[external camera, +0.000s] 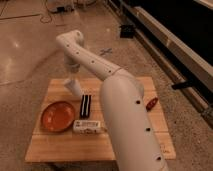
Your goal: Pick up the ceramic cup
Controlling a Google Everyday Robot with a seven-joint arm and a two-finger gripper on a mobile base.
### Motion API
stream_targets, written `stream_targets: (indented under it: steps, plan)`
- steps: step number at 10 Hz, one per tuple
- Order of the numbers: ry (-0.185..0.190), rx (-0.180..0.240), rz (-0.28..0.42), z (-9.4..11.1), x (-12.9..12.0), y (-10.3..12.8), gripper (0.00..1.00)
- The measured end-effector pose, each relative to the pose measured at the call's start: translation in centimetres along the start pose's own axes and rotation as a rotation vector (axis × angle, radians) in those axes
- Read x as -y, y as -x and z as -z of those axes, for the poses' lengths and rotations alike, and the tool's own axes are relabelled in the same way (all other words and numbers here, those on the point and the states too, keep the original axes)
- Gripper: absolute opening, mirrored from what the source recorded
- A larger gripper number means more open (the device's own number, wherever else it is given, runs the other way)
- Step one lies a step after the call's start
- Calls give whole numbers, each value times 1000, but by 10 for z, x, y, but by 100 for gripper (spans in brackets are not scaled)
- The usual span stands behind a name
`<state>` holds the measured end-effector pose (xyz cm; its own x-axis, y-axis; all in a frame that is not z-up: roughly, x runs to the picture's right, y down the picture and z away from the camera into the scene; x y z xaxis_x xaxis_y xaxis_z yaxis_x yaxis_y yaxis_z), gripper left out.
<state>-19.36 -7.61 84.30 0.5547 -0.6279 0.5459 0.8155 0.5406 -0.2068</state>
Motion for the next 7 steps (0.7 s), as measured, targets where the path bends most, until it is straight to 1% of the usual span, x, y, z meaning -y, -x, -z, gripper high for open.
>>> stream_targets:
  steps: [2, 4, 7]
  plan:
    - [-6, 8, 9, 7, -2, 3, 0]
    - [-12, 33, 9, 11, -5, 6, 0]
    - [-19, 46, 19, 18, -7, 12, 0]
